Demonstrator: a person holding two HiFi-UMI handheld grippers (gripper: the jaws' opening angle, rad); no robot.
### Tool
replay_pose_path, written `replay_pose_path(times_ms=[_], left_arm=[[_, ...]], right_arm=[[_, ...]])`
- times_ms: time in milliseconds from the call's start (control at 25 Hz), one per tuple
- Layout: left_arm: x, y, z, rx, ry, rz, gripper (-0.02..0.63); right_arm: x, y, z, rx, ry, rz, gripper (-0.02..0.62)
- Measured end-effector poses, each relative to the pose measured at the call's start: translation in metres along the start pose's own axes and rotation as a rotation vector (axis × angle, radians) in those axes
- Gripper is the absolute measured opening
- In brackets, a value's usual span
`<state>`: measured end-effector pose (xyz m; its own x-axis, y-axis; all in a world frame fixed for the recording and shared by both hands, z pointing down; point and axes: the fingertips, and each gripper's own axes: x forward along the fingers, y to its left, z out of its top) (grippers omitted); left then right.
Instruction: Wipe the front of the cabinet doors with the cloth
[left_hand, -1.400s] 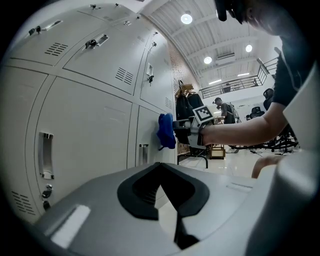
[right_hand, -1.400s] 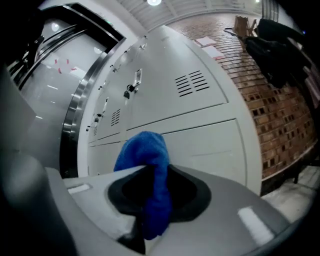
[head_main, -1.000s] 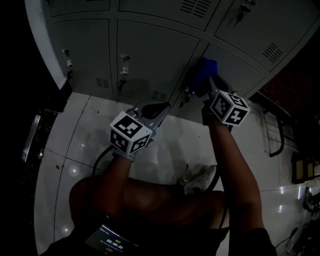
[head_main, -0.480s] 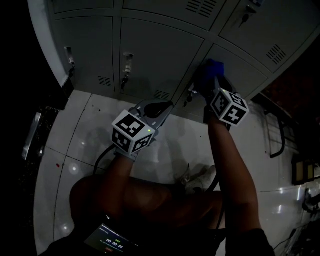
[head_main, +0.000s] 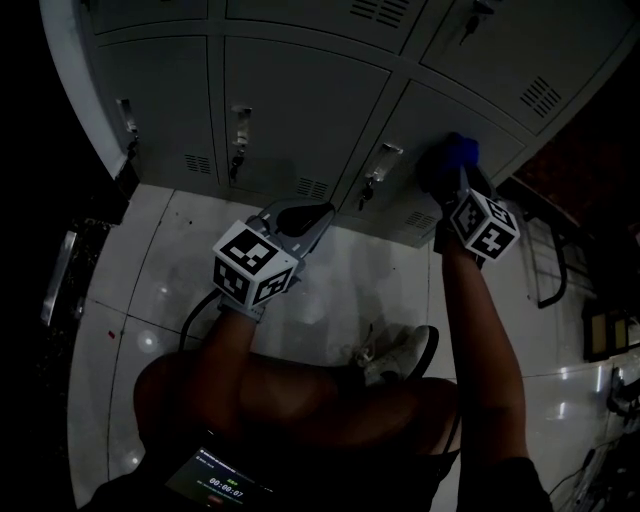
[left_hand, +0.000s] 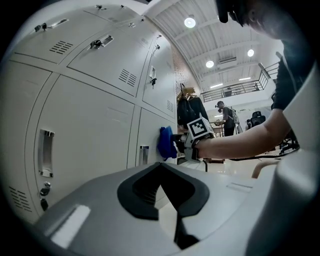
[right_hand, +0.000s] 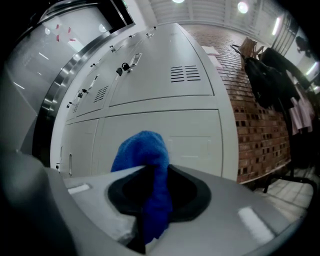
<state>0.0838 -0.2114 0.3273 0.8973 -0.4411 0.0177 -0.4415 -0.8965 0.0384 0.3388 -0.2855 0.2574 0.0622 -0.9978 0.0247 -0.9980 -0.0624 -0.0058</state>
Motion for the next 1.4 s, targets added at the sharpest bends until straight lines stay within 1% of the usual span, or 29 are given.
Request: replay_pose_path(times_ms=[160,320,600,760,840,920,1200,1400], left_arm=[[0.001,-0.001,-0.001,0.002,0.005,-0.004,0.000],[0.002,-0.003,-0.003,0.003,0.012,-0.009,0.000],[0.004,-0.003,-0.006,0.011,0.023,-0.008,0.000],[0.004,-0.002,-0.006,0.012,0.021,-0.005,0.001],[0.003,-0.001,-0.005,0.011,0.019,-0.003,0.000],[0.003,-0.001,-0.004,0.011,0.018,-0.002,0.000],[0.002,-0.002,0.000,0.009,0.006,-0.001,0.000],[-0.001,0.000,0.004,0.002,-0.009,0.005,0.000]], right_arm=[[-0.009,-0.032,0.003,0.010,-0.002,-0.044,0.075],[-0.016,-0.065,0.005,-0.014,-0.003,-0.088,0.075],[-0.027,-0.109,0.000,0.042,-0.004,-0.145,0.075],[-0.033,-0.118,-0.002,0.075,-0.001,-0.159,0.075],[-0.037,-0.112,-0.002,0.074,-0.006,-0.150,0.075],[-0.039,-0.098,-0.003,0.065,-0.014,-0.122,0.075],[-0.033,-0.009,-0.010,0.040,-0.027,0.017,0.075],[-0.016,0.046,-0.037,0.093,0.009,0.092,0.075]])
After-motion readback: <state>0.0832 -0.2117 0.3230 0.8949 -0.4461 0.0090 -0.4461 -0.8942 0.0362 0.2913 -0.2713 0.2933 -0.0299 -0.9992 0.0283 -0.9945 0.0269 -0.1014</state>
